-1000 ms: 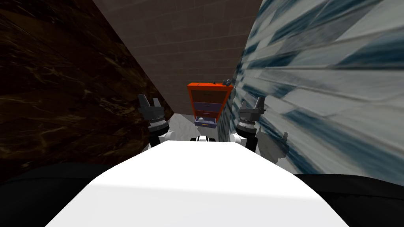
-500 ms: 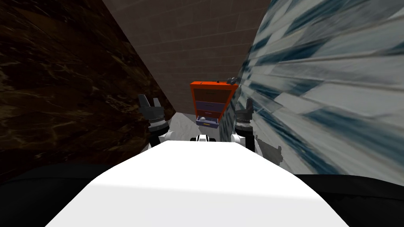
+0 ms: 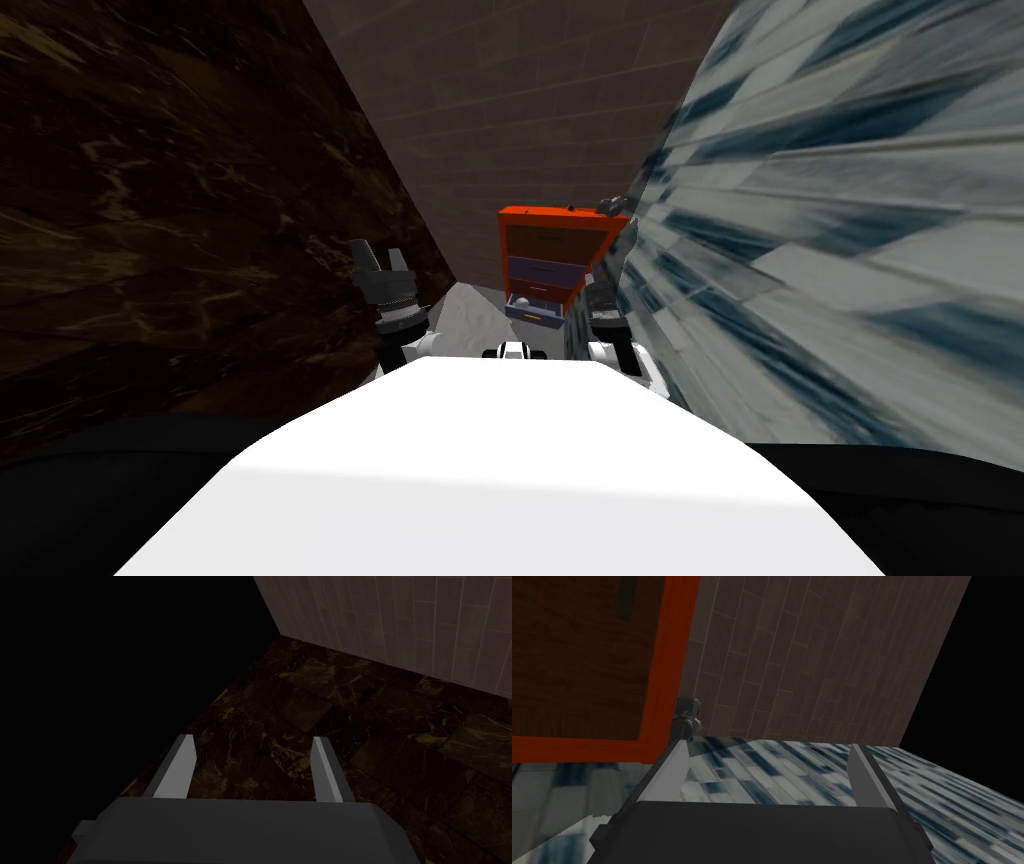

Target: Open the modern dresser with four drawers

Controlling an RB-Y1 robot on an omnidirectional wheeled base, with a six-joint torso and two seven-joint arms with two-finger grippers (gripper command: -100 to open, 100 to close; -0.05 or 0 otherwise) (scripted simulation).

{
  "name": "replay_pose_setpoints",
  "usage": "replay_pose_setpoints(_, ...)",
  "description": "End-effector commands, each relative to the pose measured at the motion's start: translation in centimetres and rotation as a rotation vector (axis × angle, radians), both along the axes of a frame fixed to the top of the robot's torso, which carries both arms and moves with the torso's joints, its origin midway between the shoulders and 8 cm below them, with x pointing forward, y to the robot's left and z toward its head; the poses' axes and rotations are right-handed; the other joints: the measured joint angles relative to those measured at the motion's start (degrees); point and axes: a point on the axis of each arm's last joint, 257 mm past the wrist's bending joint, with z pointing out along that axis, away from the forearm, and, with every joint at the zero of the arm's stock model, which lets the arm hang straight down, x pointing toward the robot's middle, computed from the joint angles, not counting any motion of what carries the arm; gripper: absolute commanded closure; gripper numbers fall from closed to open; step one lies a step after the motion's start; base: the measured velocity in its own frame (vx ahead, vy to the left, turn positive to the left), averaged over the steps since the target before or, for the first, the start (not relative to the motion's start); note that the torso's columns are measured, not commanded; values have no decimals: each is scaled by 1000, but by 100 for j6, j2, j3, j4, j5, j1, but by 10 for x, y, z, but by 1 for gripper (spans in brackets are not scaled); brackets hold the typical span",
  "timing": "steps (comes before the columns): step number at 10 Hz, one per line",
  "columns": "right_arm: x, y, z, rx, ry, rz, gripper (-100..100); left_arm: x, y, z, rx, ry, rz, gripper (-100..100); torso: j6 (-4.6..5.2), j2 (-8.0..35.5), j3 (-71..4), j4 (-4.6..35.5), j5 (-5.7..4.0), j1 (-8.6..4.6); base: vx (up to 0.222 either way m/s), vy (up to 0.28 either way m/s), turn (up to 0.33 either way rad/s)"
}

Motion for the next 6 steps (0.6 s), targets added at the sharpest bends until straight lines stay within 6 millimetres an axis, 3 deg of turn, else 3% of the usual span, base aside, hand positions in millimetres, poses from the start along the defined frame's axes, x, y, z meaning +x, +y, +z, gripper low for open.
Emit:
replay_pose_setpoints(1,17,-7,-44,-162,125,-42,-100,0,0,0,0,0,0,0,2,-1,0,0,-1,-4,36,93,161)
replay_pose_setpoints(2,17,-8,-45,-163,129,-44,-100,0,0,0,0,0,0,0,2,-4,-2,-1,-3,-8,21,59,45)
replay_pose_setpoints(5,33,-26,-97,-370,267,-101,-100,0,0,0,0,0,0,0,0,-3,-1,-1,-2,-2,29,78,175)
replay_pose_setpoints(6,33,-27,-99,-376,275,-106,-100,0,0,0,0,0,0,0,1,-5,-3,-1,2,7,31,73,96)
